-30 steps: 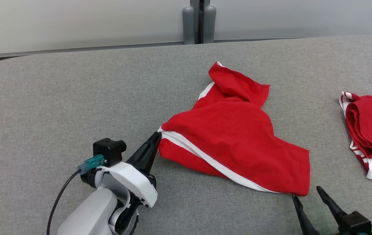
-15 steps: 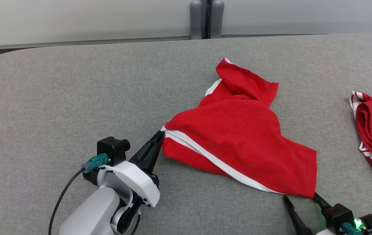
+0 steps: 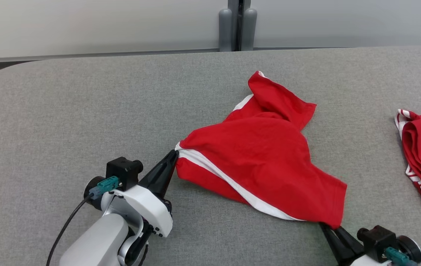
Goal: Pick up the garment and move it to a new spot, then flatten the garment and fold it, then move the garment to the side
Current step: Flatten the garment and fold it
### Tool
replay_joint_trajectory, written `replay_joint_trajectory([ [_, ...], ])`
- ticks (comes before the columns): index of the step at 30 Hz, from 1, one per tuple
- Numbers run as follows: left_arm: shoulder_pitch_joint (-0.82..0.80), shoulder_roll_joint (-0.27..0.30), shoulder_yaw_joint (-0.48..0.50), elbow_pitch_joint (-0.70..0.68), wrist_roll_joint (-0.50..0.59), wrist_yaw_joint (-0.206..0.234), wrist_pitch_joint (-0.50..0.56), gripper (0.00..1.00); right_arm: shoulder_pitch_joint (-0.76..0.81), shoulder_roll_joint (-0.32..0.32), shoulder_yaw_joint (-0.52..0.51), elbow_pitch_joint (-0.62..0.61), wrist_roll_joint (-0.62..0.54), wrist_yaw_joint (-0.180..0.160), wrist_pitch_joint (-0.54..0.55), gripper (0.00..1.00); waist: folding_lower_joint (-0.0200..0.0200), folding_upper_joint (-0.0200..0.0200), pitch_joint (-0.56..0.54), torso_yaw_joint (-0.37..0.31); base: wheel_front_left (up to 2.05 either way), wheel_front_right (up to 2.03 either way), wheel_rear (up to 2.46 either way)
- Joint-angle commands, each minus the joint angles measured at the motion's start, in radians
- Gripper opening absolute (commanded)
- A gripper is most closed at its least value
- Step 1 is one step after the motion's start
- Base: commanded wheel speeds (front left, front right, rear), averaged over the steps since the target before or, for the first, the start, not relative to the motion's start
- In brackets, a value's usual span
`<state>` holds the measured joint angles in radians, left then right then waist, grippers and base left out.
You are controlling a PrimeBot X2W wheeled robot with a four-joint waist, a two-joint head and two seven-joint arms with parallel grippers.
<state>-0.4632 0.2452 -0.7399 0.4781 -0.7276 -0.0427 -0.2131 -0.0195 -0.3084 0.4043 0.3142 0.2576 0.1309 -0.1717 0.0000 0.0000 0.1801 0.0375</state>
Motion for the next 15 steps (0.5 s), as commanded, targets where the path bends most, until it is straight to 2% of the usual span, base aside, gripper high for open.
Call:
replay_joint_trajectory([
  [1, -0.017, 0.020, -0.003, -0.007, 0.023, 0.012, -0.009, 0.00, -0.016, -0.028, 0.020, -0.047, 0.058, -0.001, 0.004, 0.00, 0.0000, 0.0000, -0.015, -0.005, 0.00, 0.00, 0.00],
  [4, -0.037, 0.052, -0.017, -0.028, 0.075, 0.030, -0.018, 0.00, -0.052, -0.079, 0.044, -0.155, 0.174, 0.000, 0.031, 0.00, 0.0000, 0.0000, -0.038, -0.011, 0.00, 0.00, 0.00],
  [9, -0.080, 0.109, -0.024, -0.084, 0.143, 0.056, -0.025, 0.00, -0.146, -0.155, 0.017, -0.318, 0.341, 0.000, 0.103, 0.00, 0.0000, 0.0000, -0.083, -0.017, 0.00, 0.00, 0.00],
  [12, -0.109, 0.139, -0.016, -0.132, 0.165, 0.066, -0.018, 0.00, -0.223, -0.177, -0.013, -0.367, 0.418, 0.000, 0.151, 0.00, 0.0000, 0.0000, -0.112, -0.014, 0.00, 0.00, 0.00],
  [15, -0.143, 0.165, -0.007, -0.186, 0.178, 0.075, -0.005, 0.00, -0.302, -0.171, -0.036, -0.389, 0.499, 0.000, 0.202, 0.00, 0.0000, 0.0000, -0.141, -0.005, 0.00, 0.00, 0.00],
])
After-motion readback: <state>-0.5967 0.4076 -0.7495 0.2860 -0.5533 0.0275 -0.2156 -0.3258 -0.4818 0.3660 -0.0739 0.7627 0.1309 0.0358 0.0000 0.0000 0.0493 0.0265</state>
